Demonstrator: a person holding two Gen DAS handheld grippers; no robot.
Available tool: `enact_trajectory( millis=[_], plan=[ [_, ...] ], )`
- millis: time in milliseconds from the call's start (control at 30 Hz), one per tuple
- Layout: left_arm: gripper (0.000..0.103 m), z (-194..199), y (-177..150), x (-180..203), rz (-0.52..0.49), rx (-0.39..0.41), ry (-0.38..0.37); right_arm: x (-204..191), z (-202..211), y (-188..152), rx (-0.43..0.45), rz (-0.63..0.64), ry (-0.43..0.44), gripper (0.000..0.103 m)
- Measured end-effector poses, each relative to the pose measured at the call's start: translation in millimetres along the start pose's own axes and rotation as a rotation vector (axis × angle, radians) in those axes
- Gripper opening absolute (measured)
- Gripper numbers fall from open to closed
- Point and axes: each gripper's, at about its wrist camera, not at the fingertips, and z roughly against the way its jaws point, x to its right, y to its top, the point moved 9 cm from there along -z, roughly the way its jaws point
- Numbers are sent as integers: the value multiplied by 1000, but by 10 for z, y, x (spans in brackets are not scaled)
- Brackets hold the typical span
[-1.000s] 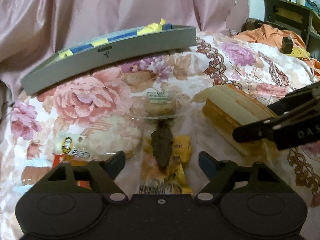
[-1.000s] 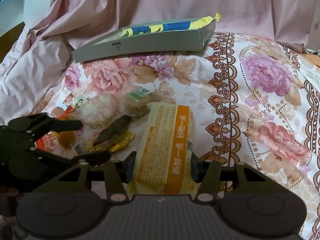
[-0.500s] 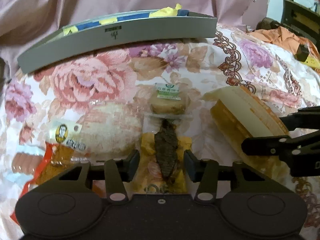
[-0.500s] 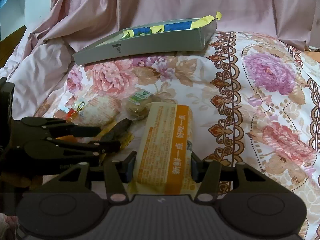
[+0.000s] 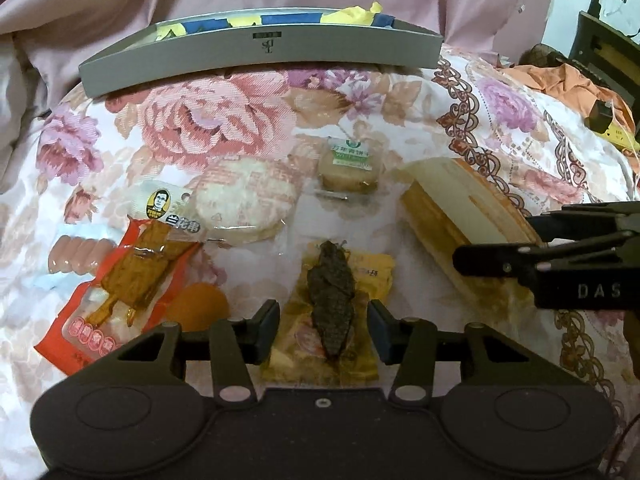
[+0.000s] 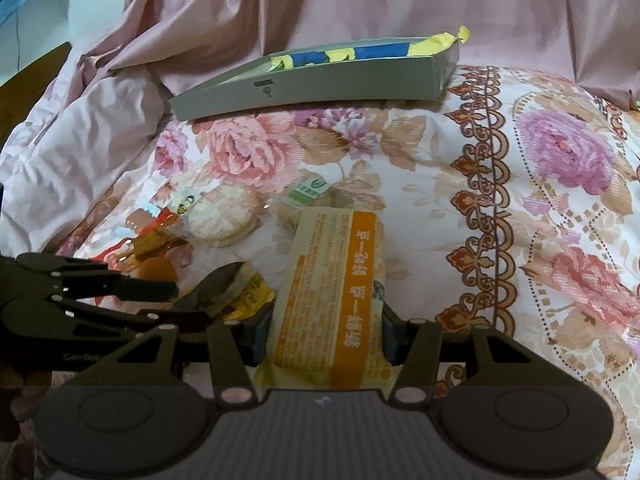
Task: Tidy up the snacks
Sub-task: 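Grasp the jerky pack with the left gripper while the right grasps the bread bag, then carry the jerky pack and bread bag over the grey tray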
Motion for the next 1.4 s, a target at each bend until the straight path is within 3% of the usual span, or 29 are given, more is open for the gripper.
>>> enact_trajectory(
  millis=[133,300,500,533,600,633,967,1400],
  plan=[
    [53,-81,49,22,-23,-15,7,-47,-17,-18,14,49,-16,58],
    [63,-176,110,0,-33,-24,18,-64,-40,-28,4,78,-17,61],
    [65,-248,155,-7,-35,-26,25,-63,-80,-60,-23,95,-17,66],
    [65,-254,158,-2,-40,-24,26,-71,-86,-67,-25,101,-18,66],
    [52,-246,160,26,-48,-13,18,-76,-89,-67,-22,109,-23,67],
    [51,-236,158,44,-51,-7,12,-78,-89,-65,-20,113,-24,66],
    [49,-111,70,106,-96,50,43,-138,-109,-90,7,174,-65,60],
    [48,115,-8,75,49,62,-31,-406,-70,-139,91,457,-191,56]
  ],
)
